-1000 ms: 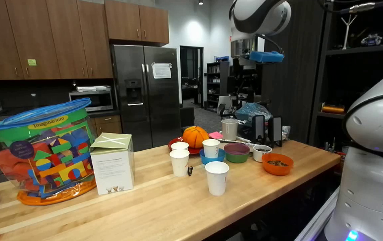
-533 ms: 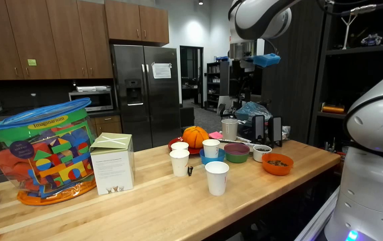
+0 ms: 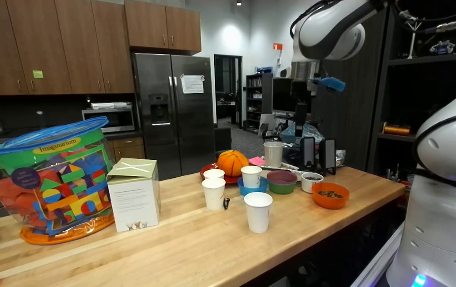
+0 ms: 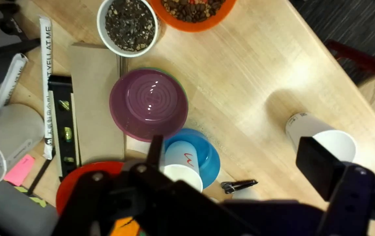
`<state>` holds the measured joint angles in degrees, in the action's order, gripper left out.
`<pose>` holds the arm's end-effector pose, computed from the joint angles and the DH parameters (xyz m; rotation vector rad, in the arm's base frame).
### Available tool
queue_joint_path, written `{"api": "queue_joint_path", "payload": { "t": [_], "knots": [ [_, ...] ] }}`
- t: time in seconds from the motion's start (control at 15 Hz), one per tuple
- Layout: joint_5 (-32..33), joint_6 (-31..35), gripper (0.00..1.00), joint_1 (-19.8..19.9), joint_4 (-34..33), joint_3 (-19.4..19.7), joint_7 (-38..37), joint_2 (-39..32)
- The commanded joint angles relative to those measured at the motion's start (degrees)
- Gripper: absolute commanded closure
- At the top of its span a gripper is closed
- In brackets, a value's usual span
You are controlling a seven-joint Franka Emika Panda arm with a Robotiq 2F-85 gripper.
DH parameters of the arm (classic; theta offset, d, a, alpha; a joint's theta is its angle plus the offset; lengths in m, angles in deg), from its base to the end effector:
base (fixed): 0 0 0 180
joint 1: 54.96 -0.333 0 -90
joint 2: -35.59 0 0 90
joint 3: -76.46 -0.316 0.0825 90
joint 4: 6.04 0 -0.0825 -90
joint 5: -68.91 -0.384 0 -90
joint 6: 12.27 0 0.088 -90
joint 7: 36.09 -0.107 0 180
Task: Push the bowl until it touches the cup
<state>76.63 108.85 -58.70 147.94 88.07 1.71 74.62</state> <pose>0.3450 -0.0524 0.4415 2.9582 0.9548 0.1512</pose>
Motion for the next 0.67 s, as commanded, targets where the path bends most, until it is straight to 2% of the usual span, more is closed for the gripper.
{"api": "queue_joint_path", "payload": {
  "t": [0.0,0.4,0.47,0.53,0.6],
  "knots": [
    [2.8,-2.3,0.0,1.5,0.5,5.8,14.7,2.2],
    [14.4,1.0,0.0,10.7,1.1,8.6,26.5,1.7],
    [15.0,2.4,0.0,12.0,1.3,9.0,26.3,1.6],
    [12.2,0.2,0.0,10.5,0.3,7.6,25.0,0.3],
    [12.3,0.4,0.0,11.3,0.4,7.7,25.3,0.3]
  ]
}}
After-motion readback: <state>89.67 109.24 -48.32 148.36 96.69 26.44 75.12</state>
